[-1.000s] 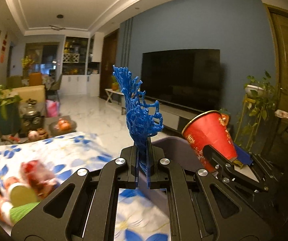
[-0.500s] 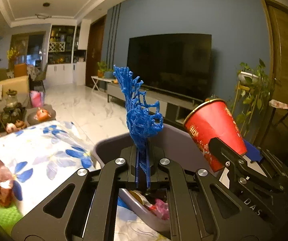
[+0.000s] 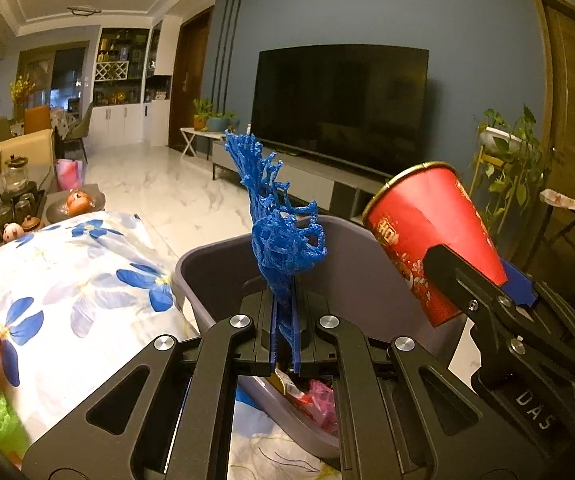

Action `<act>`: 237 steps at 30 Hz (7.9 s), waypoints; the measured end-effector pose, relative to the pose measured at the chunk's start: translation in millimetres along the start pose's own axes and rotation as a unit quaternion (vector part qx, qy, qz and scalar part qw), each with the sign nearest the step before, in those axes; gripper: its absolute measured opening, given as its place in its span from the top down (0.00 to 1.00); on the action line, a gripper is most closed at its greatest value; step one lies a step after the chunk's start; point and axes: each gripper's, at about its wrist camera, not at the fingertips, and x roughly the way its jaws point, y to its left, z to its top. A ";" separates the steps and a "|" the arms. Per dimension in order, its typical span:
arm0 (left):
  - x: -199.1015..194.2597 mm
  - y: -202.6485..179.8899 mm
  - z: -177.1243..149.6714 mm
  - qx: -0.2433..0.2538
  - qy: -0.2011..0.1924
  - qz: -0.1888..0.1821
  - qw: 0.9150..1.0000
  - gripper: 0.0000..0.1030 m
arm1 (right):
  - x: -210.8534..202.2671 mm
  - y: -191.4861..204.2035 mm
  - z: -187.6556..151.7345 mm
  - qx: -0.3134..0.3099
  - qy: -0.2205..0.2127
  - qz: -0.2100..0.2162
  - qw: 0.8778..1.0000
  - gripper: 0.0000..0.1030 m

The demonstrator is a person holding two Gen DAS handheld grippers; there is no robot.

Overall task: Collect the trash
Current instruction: 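Open the left tool over the bin while the right tool releases the red cup, then move both open tools back over the remaining trash on the table, then grasp the pink plastic bag with the left tool while the right tool grasps the green foam net, then carry the pink bag and green foam net over the grey bin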

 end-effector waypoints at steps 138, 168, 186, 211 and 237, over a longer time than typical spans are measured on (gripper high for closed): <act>-336.1 201.0 -126.6 -0.208 -0.059 0.316 0.924 0.90 | 4.4 265.2 -98.7 -0.169 0.238 0.253 0.922 0.76; -318.7 144.2 -97.1 -0.151 -0.068 0.277 0.946 0.90 | -79.9 165.9 -34.4 -0.117 0.104 0.230 0.960 0.89; -273.6 111.7 -63.5 -0.102 -0.066 0.237 0.964 0.90 | -78.9 123.1 -8.7 -0.089 0.067 0.191 0.975 0.89; -173.2 36.6 3.4 -0.027 -0.070 0.131 0.989 0.90 | -54.9 26.1 29.2 -0.062 0.010 0.050 0.997 0.89; -41.1 -13.5 12.9 0.007 -0.030 0.040 0.999 0.90 | -10.6 -19.6 21.4 -0.038 0.017 -0.011 0.999 0.89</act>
